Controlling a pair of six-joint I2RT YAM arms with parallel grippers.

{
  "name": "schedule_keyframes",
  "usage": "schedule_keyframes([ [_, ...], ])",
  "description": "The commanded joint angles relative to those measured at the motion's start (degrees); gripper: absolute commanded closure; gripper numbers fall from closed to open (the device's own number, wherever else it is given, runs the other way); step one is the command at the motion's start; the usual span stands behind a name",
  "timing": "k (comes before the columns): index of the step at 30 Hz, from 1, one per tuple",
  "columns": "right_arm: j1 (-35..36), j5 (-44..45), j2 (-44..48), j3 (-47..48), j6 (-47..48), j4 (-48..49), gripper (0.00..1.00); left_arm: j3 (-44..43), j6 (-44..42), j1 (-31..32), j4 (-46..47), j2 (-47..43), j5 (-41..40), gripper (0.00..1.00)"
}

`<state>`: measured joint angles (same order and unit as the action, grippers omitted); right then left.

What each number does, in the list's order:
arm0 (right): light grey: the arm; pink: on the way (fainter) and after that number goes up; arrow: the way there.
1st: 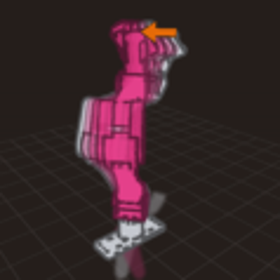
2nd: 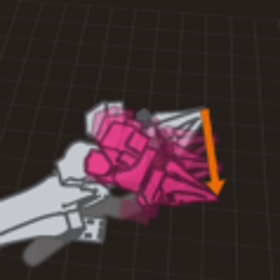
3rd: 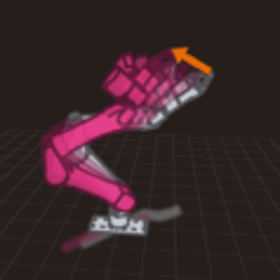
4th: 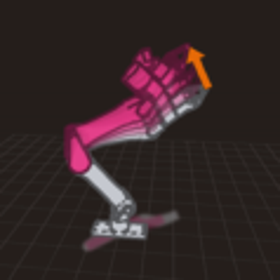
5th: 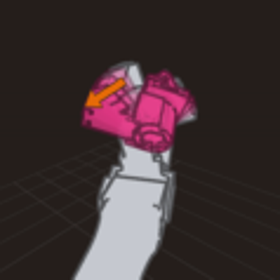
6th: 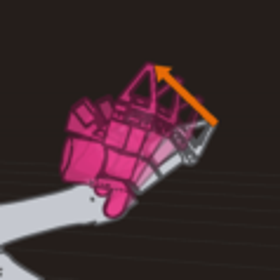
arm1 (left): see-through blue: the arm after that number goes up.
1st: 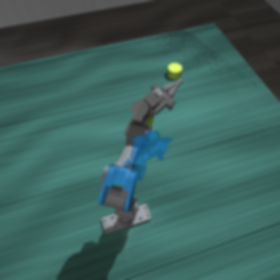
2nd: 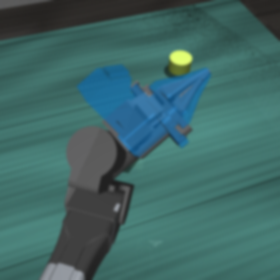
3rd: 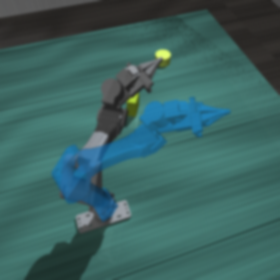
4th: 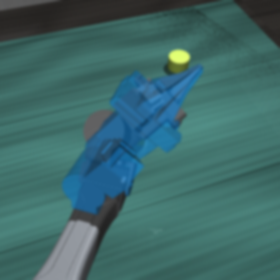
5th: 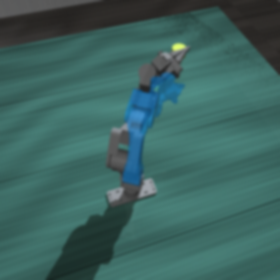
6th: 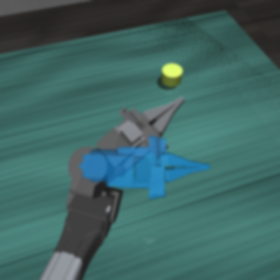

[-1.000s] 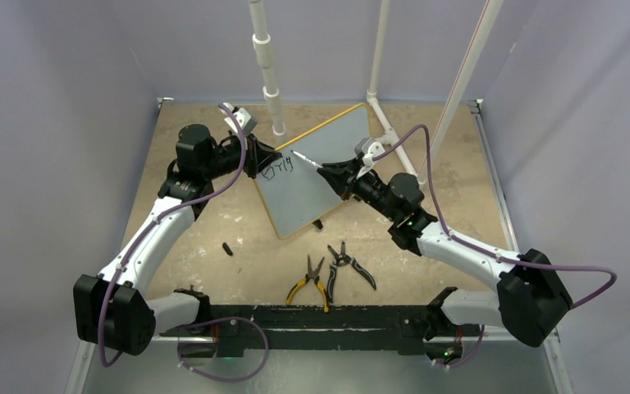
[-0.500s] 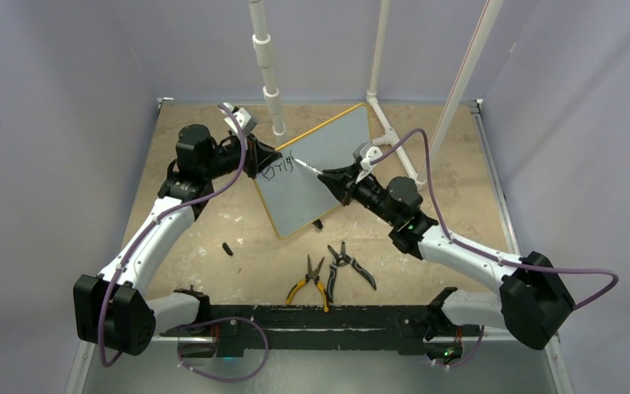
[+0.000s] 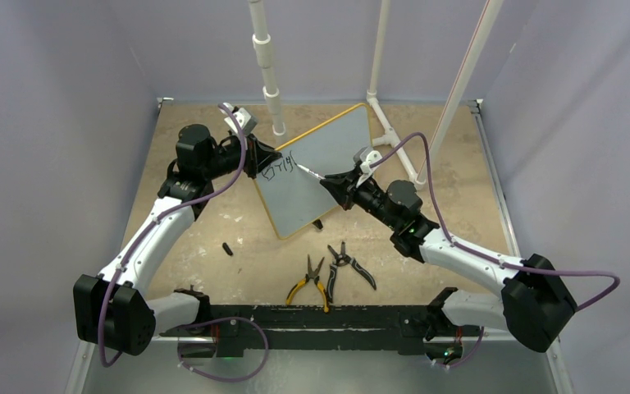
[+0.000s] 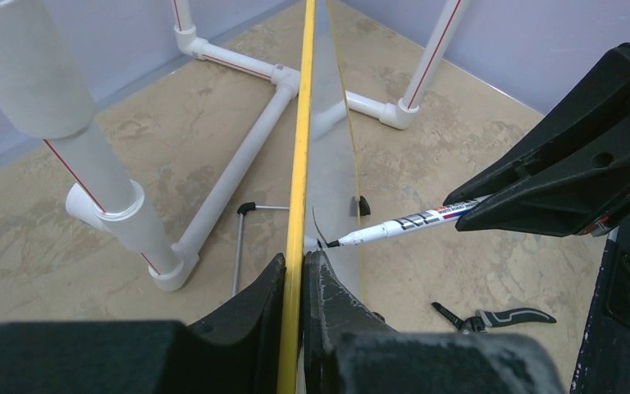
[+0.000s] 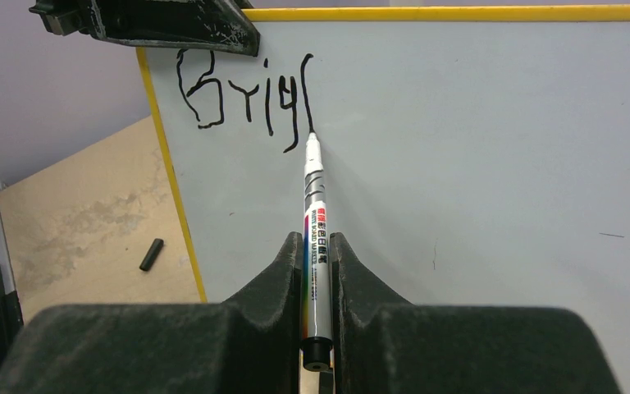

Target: Write a sentence on the whiteboard

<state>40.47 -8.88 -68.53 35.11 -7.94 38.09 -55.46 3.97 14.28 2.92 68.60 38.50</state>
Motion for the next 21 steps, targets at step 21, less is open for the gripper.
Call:
schedule_keyframes([
  [21, 0.2, 0.2, -1.8, 2.5, -0.6, 6.2, 1.00, 1.1, -0.8, -0.2, 0.2, -0.7, -3.4, 1.00],
])
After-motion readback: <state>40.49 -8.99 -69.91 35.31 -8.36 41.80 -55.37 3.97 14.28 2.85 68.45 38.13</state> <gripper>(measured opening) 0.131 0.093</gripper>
